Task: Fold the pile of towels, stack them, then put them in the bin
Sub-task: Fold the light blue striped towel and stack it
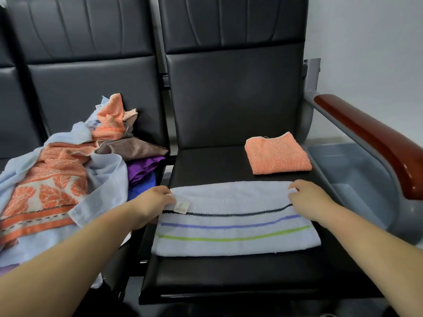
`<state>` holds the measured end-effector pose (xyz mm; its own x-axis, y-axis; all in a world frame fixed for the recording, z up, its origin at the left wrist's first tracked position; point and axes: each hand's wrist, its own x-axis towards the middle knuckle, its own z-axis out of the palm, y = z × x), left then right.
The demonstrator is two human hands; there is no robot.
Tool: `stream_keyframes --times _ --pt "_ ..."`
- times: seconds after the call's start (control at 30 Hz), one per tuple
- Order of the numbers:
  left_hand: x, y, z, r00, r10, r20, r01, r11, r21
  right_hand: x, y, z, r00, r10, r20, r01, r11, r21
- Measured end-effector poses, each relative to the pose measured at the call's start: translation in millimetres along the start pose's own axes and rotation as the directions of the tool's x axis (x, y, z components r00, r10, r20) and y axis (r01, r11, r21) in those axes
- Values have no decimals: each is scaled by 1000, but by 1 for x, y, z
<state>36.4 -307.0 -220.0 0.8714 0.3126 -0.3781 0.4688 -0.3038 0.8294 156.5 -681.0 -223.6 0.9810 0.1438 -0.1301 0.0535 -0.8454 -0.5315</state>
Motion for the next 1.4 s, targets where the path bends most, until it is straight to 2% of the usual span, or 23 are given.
stream_keyframes --times 0.13,0.33,0.43,0.67,0.8,0.9,1.03,1.3,1.4 --pt "2 11 -1 999 -17 -41 17 1000 -1 7 0 -1 991 26 -132 -6 989 145" --pt "30 20 -4 981 62 -184 -36 990 139 22 -5 7 979 4 -206 36 981 189" --pt "45 20 1 956 120 -266 -43 959 280 29 -6 12 973 -17 -231 49 990 133" --pt "68 4 21 922 202 -330 -50 908 416 48 -2 29 970 -49 -237 14 989 -148" --pt "66 -5 30 880 304 -364 -69 841 536 50 -2 36 963 -25 -267 -12 990 -138" --pt "61 -6 37 844 320 -430 -65 857 511 49 -2 38 955 -17 -296 -21 992 -126" --pt "57 -5 36 831 310 -461 -61 876 478 43 -3 35 943 -28 -331 -25 987 -156" --pt "40 3 38 808 382 -449 -30 787 616 28 -2 24 970 -42 -238 -14 973 -229" --pt "27 15 53 827 428 -364 -101 751 653 13 -14 21 962 -127 -244 56 959 -278"
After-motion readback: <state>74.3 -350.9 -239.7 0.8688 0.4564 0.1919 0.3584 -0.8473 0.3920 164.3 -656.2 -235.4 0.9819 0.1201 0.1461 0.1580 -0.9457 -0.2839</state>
